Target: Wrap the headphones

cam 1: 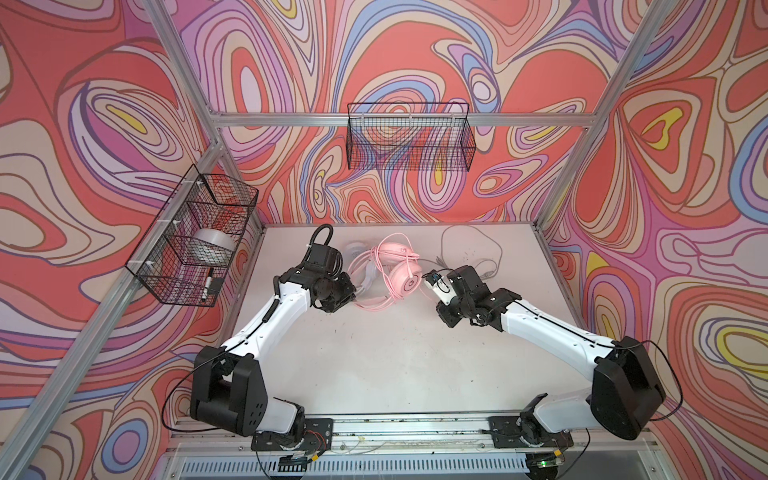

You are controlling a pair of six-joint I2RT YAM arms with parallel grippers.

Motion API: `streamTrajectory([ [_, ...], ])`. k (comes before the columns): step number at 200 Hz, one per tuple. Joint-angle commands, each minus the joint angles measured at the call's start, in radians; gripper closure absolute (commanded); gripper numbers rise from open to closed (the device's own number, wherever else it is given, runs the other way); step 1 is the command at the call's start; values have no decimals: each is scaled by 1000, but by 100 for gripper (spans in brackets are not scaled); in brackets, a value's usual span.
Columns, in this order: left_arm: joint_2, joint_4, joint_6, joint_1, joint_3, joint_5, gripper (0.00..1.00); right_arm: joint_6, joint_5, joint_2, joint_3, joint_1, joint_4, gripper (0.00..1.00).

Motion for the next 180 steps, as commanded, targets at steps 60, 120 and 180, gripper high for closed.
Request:
streamTrajectory([
  [60, 20, 141, -82, 4, 19, 93, 100, 31, 26, 77, 14, 36, -22, 100],
  [120, 4, 130, -41, 7, 9, 129, 100, 131, 106, 194, 76, 32, -48, 100],
  [180, 25, 61, 64, 14, 8, 158, 100, 55, 182, 94, 34, 32, 47, 100],
])
